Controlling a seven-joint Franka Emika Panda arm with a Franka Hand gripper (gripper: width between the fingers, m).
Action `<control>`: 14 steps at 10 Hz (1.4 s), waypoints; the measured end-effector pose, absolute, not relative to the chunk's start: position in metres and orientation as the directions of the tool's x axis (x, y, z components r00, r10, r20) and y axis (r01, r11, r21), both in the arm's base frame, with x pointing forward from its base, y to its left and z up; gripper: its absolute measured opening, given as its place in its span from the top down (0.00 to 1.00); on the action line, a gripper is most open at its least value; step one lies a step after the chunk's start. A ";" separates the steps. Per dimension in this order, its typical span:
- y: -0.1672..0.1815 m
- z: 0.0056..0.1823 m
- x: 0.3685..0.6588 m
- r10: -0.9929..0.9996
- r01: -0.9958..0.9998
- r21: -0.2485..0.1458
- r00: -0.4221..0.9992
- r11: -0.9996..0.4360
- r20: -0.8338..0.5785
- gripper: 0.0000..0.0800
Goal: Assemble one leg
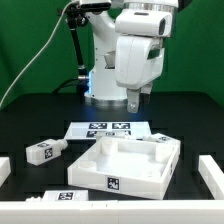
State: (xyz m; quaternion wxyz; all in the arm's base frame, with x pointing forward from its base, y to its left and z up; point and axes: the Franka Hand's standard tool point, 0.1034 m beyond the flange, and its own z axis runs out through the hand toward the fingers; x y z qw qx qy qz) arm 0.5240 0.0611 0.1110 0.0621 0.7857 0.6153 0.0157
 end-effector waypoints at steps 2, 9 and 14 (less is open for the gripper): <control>0.065 0.080 0.506 0.975 0.971 0.096 0.221 -0.217 -0.034 0.19; 0.060 0.042 0.499 0.975 0.972 0.077 0.222 -0.220 -0.007 0.19; 0.059 0.031 0.500 0.973 0.971 0.074 0.230 -0.229 0.002 0.19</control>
Offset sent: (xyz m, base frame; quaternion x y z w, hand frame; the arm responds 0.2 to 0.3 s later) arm 0.0000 0.0000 0.0000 0.0000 0.0000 0.0000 1.0000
